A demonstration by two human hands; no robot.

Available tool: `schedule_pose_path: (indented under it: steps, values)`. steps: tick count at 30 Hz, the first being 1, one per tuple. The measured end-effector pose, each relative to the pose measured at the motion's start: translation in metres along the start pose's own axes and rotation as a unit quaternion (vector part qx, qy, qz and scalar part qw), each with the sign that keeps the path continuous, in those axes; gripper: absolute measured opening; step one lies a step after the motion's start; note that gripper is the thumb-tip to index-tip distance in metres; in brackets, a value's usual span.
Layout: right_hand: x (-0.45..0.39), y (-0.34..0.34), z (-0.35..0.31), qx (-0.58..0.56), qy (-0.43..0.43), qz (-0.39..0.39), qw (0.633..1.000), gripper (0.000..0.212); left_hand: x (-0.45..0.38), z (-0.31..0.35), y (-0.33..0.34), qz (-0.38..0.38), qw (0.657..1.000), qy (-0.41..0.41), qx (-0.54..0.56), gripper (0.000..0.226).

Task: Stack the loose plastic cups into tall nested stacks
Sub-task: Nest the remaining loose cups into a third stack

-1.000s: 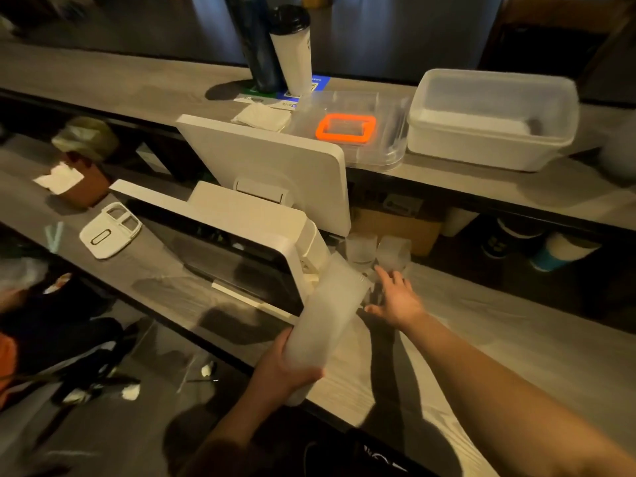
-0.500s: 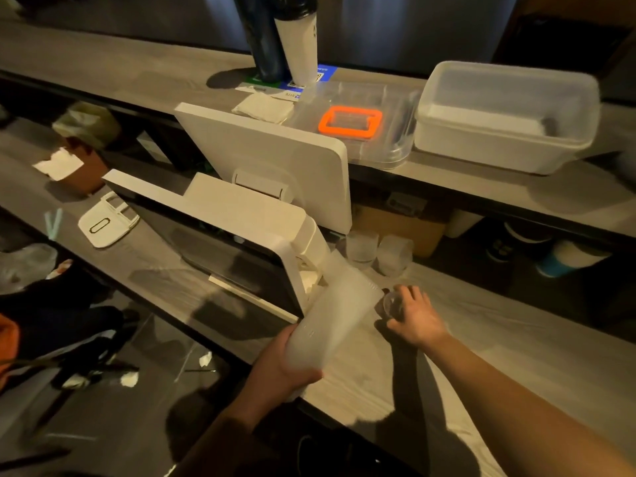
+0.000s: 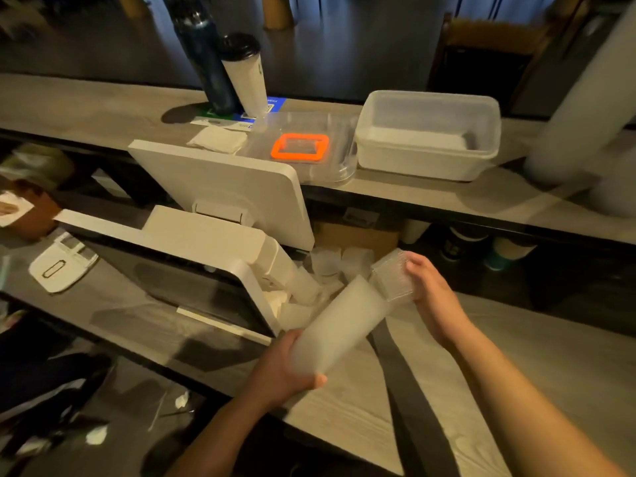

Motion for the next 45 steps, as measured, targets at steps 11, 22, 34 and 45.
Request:
schedule_pose_path:
  steps: [11,22,34,45]
  values:
    - [0.031,0.003,-0.002,0.132,0.003,-0.063,0.989,0.027,-0.006,0.028,0.008,-0.018,0.995,0.039,-0.090,0.089]
    - [0.034,0.013,0.015,-0.107,0.060,-0.029,0.992,0.066,0.001,0.033,0.015,-0.006,0.999,0.047,-0.024,0.079]
    - [-0.005,0.037,0.044,0.164,0.047,0.057,0.984,0.050,-0.008,0.008,0.022,0.001,0.981,-0.055,0.185,0.096]
    - [-0.110,0.048,0.050,0.559,-0.024,0.001,0.829,0.082,-0.023,-0.021,0.031,0.005,0.975,-0.130,0.181,0.101]
Point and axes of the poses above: each hand's wrist, its own x-axis away from the middle knuckle, its own y-axis out of the palm, z = x × y, the point moved 3 cm from there along -x, towards the middle knuckle, and after that the axes turned 1 degree about -x, right-handed, at the moved point
